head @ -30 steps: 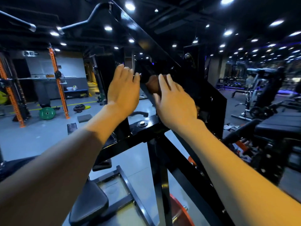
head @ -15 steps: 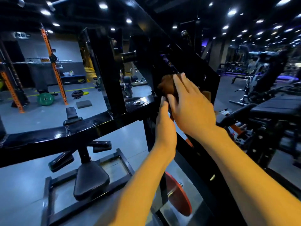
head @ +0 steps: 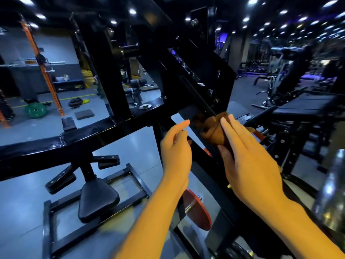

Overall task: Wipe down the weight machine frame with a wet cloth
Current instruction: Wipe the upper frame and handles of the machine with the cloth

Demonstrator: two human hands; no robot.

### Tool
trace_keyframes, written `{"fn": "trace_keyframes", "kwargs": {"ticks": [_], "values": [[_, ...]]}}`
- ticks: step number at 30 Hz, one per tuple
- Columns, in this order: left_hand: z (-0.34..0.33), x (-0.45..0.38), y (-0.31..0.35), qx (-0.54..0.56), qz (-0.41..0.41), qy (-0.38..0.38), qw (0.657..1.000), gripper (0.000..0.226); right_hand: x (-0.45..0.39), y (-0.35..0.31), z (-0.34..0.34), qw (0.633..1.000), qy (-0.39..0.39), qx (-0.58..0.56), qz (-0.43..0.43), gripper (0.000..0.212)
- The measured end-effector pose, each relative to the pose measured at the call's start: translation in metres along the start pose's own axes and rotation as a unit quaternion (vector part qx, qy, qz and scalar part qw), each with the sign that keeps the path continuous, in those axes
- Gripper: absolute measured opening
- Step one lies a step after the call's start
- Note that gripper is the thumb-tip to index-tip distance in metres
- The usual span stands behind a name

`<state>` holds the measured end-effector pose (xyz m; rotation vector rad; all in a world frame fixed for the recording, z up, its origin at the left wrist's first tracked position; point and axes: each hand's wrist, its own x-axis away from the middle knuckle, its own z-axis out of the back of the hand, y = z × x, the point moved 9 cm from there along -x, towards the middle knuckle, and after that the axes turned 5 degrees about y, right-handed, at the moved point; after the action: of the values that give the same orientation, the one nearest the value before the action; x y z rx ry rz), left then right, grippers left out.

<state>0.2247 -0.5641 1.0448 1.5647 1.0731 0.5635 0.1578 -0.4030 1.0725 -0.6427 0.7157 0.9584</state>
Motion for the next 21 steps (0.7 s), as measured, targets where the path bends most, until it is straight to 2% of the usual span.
{"fn": "trace_keyframes", "kwargs": {"ticks": [3,5,8,12,14,15,17,20,21], "values": [[0.008,0.006,0.007,-0.003,0.003,-0.007,1.0,0.027,-0.01,-0.004,0.008,0.991,-0.003,-0.113,-0.077,0.057],[0.014,0.006,0.011,-0.002,0.005,-0.018,1.0,0.025,-0.018,-0.012,0.011,0.962,-0.011,-0.247,-0.118,0.047],[0.011,0.007,0.017,0.011,0.03,-0.068,0.997,0.02,-0.029,-0.031,0.013,0.873,-0.029,-0.457,-0.167,0.034],[-0.003,0.019,0.023,0.028,0.062,-0.17,0.983,0.042,-0.029,-0.042,-0.013,0.769,-0.104,-0.571,-0.268,0.028],[0.002,0.021,0.026,0.022,0.064,-0.179,0.981,0.045,-0.029,-0.041,-0.024,0.709,-0.123,-0.613,-0.326,0.027],[0.005,0.019,0.029,0.003,0.056,-0.173,0.983,0.043,-0.03,-0.04,-0.026,0.699,-0.126,-0.615,-0.343,0.028],[0.016,0.011,0.036,-0.065,0.019,-0.129,0.989,0.041,-0.035,-0.037,-0.029,0.719,-0.125,-0.586,-0.353,0.028],[0.025,0.003,0.056,-0.126,-0.075,-0.054,0.988,0.045,-0.044,-0.043,-0.025,0.792,-0.129,-0.507,-0.314,0.032],[0.024,0.001,0.061,-0.129,-0.095,-0.046,0.986,0.047,-0.045,-0.046,-0.022,0.805,-0.127,-0.497,-0.296,0.034]]}}
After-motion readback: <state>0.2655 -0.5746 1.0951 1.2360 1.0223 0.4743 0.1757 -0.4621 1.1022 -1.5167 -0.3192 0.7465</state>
